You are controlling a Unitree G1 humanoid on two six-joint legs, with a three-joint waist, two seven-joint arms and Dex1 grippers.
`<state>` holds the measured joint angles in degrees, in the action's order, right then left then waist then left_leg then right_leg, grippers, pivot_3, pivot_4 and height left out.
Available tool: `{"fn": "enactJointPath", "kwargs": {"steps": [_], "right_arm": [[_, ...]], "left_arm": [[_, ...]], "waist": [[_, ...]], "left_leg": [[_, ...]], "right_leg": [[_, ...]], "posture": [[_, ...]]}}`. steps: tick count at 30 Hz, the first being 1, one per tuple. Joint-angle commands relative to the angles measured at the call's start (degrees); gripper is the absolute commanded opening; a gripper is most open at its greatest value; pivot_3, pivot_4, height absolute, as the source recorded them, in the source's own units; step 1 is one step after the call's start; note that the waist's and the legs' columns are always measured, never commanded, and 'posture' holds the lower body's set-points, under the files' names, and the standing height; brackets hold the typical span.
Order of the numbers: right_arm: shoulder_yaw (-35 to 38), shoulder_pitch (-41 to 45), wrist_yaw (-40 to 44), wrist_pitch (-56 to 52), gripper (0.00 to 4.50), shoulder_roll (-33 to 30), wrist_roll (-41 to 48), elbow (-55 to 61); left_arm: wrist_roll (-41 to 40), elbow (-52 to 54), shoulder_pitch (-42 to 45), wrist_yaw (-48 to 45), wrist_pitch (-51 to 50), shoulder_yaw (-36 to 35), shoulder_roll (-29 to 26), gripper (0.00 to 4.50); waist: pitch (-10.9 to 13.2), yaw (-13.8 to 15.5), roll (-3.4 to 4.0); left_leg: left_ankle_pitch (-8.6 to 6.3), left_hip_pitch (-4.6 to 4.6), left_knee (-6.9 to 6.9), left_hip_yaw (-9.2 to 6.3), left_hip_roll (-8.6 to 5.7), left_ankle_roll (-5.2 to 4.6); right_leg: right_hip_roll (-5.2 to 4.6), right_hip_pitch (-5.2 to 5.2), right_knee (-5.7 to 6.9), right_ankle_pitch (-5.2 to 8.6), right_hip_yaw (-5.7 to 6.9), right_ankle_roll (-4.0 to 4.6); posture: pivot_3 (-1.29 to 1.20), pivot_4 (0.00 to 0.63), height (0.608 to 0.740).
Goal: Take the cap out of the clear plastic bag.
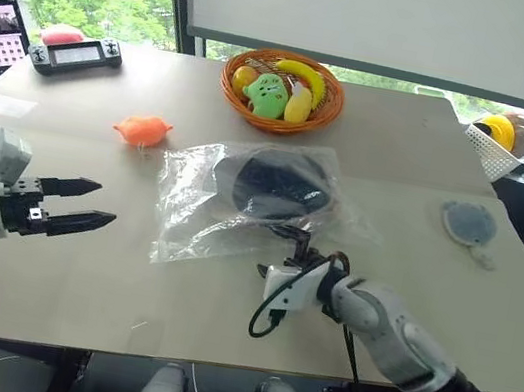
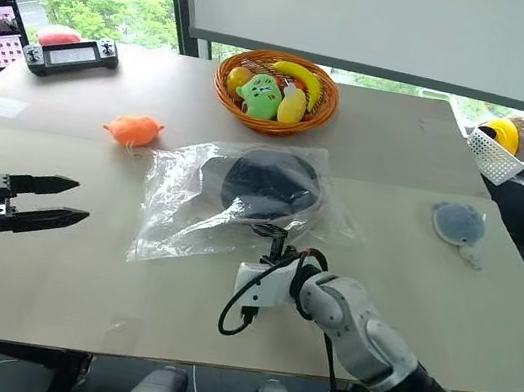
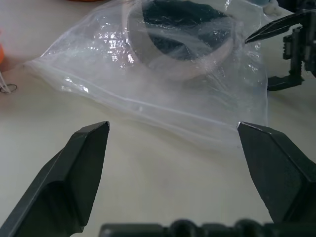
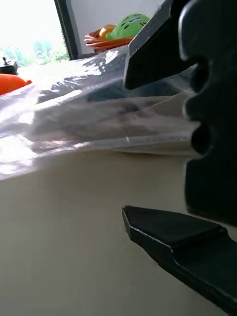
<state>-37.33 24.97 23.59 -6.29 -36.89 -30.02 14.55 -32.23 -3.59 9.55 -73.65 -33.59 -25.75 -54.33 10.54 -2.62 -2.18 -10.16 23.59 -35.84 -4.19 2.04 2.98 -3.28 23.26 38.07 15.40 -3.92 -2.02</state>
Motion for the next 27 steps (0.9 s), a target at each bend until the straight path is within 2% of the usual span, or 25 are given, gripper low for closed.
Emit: {"fn": "enactJointPath", "kwargs": {"steps": [1, 6, 13, 14, 15, 17, 25, 27], "right_arm": [[2.4, 2.6, -3.6, -1.8, 4.50, 4.5, -5.7, -5.0], [5.0, 3.6, -4.6, -4.3, 4.50, 8.6, -8.3, -10.0], [6.3, 0.9, -2.1, -6.5, 4.50, 9.3, -10.1, -12.5], [6.5, 0.4, -1.9, -6.4, 3.97, 9.4, -10.0, -12.4], [6.6, 0.1, -1.6, -6.3, 3.82, 9.5, -10.0, -12.3], [6.6, -0.6, -1.0, -6.1, 3.04, 9.6, -10.2, -12.1], [6.8, -1.2, -0.9, -5.8, 0.37, 9.8, -12.5, -12.6], [7.1, -1.2, -2.1, -5.2, 0.02, 9.6, -13.6, -12.8]], "left_arm": [[-1.0, 0.3, 1.0, 0.1, 1.0, 0.3, -0.3, 4.46], [-0.7, -0.2, 1.3, 0.4, 1.8, 1.3, -0.2, 4.46], [0.2, -1.9, 2.2, 0.7, 3.5, 2.5, -0.3, 4.46], [0.3, -2.2, 2.4, 0.8, 3.8, 2.7, -0.2, 4.50], [0.4, -2.4, 2.5, 0.8, 4.0, 2.9, -0.2, 4.50], [0.6, -3.0, 2.8, 0.9, 4.5, 3.4, -0.2, 4.50], [1.0, -5.2, 4.4, 1.0, 6.0, 5.1, 0.0, 4.50], [1.1, -5.8, 4.8, 1.0, 6.4, 5.5, 0.1, 4.50]], "waist": [[0.0, -0.1, 0.00], [0.0, 0.1, 0.00], [0.0, 0.2, -0.01], [0.0, 0.2, -0.03], [0.0, 0.3, -0.04], [0.0, 0.3, -0.08], [-0.1, 0.3, -0.12], [-0.1, 0.3, -0.17]], "left_leg": [[0.00, 0.00, -0.01, 0.00, 0.00, 0.00], [0.00, -0.05, 0.00, 0.00, 0.00, 0.00], [0.00, -0.07, 0.00, -0.01, -0.01, 0.00], [0.00, -0.12, 0.00, -0.01, -0.01, 0.00], [0.00, -0.13, 0.00, -0.01, -0.01, 0.00], [0.00, -0.14, 0.00, -0.01, -0.02, 0.00], [0.00, -0.14, 0.01, -0.01, -0.02, 0.00], [0.00, -0.19, 0.02, -0.01, -0.02, 0.00]], "right_leg": [[0.00, 0.01, 0.00, -0.02, 0.00, 0.03], [0.01, -0.03, 0.01, -0.02, 0.00, 0.04], [0.00, -0.07, 0.01, -0.03, 0.00, 0.04], [-0.01, -0.11, 0.01, -0.02, 0.00, 0.03], [0.00, -0.14, 0.01, -0.02, 0.00, 0.03], [-0.02, -0.15, 0.00, -0.02, 0.00, 0.03], [-0.01, -0.14, 0.00, -0.02, 0.00, 0.03], [-0.01, -0.18, 0.00, -0.02, 0.00, 0.03]], "posture": [[0.00, 0.150, 0.735], [0.00, 0.150, 0.735], [0.00, 0.150, 0.735], [0.00, 0.150, 0.735], [0.00, 0.150, 0.735], [0.00, 0.150, 0.735], [0.00, 0.150, 0.735], [0.00, 0.150, 0.735]]}}
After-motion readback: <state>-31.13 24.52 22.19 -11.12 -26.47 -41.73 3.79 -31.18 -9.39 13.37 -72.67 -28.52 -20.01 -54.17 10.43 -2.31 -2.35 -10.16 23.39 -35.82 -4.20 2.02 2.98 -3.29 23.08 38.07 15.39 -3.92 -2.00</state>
